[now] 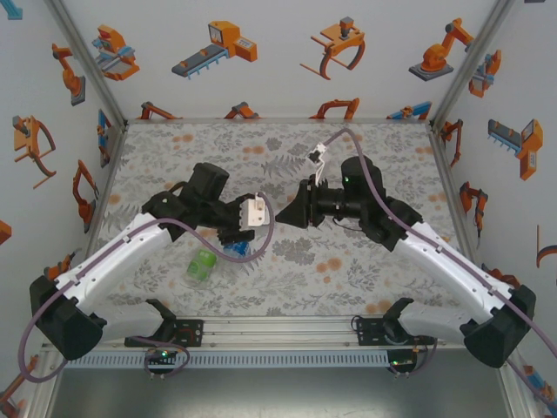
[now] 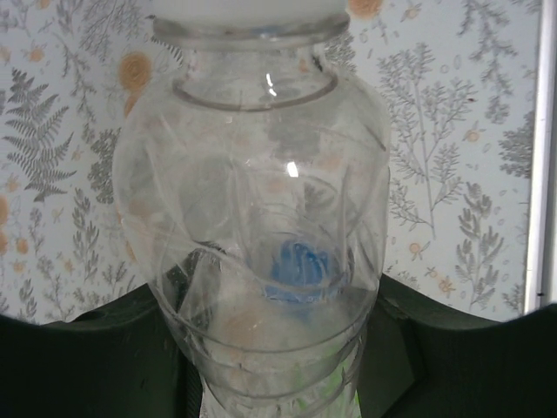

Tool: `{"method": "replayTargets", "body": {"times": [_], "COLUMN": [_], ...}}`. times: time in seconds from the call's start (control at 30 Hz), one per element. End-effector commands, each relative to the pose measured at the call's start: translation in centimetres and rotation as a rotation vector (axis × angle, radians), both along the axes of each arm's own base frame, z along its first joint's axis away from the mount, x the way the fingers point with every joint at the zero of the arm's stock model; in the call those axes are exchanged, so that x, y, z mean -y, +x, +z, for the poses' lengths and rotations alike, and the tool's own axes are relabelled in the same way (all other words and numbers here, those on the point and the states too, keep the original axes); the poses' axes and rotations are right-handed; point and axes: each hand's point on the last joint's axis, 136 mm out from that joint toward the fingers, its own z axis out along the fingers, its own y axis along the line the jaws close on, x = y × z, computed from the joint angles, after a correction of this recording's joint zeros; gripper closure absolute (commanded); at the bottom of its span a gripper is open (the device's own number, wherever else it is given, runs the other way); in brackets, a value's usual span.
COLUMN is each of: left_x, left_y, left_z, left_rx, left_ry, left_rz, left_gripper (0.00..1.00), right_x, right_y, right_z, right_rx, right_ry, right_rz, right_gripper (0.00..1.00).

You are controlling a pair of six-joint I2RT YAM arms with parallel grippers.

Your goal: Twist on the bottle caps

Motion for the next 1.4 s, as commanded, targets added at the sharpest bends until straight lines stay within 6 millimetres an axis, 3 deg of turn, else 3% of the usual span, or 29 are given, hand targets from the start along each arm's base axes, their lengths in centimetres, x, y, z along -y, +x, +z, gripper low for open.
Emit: {"method": "replayTargets", "body": {"times": [0.0, 0.07, 0.2, 0.43, 0.5, 0.7, 0.73, 0.83, 1.03, 1.3, 1.37], "left_x": [2.8, 2.8, 2.9, 3.2, 3.1, 2.6, 2.4, 2.1, 2.3, 2.5, 2.5], "left_y": [1.3, 1.8, 2.0, 1.7, 1.7, 2.1, 2.2, 2.1, 0.8, -0.1, -0.2], "left_z": [4.8, 4.2, 3.2, 2.4, 2.2, 1.3, 1.0, 0.7, 0.6, 0.1, 0.1], "left_rx": [0.205, 0.219, 0.209, 0.161, 0.147, 0.109, 0.101, 0.073, -0.009, -0.039, -0.041], "left_ry": [-0.184, -0.165, -0.137, -0.138, -0.138, -0.141, -0.14, -0.141, -0.143, -0.126, -0.123], "left_rz": [-0.063, -0.053, -0.067, -0.095, -0.092, -0.085, -0.078, -0.08, -0.131, -0.157, -0.16], "left_gripper": [1.0, 1.0, 1.0, 1.0, 1.0, 1.0, 1.0, 1.0, 1.0, 1.0, 1.0], "right_x": [0.1, 0.6, 1.2, 1.4, 1.5, 2.7, 2.9, 3.4, 3.3, 2.1, 2.1], "right_y": [2.3, 2.6, 3.0, 3.9, 4.1, 4.7, 4.6, 4.0, 2.0, -2.5, -2.6], "right_z": [-4.6, -6.9, -8.4, -7.5, -6.7, -1.3, -0.3, 2.1, 4.8, 5.2, 5.2], "right_rx": [-0.578, -0.732, -0.763, -0.688, -0.63, -0.29, -0.223, -0.013, 0.373, 0.811, 0.862], "right_ry": [0.084, 0.091, 0.088, 0.085, 0.067, 0.024, 0.02, -0.014, -0.1, -0.161, -0.186], "right_rz": [-0.276, -0.356, -0.425, -0.433, -0.415, -0.338, -0.319, -0.248, -0.052, 0.348, 0.374], "right_gripper": [1.0, 1.0, 1.0, 1.0, 0.83, 0.45, 0.43, 0.43, 0.45, 0.49, 0.49]}}
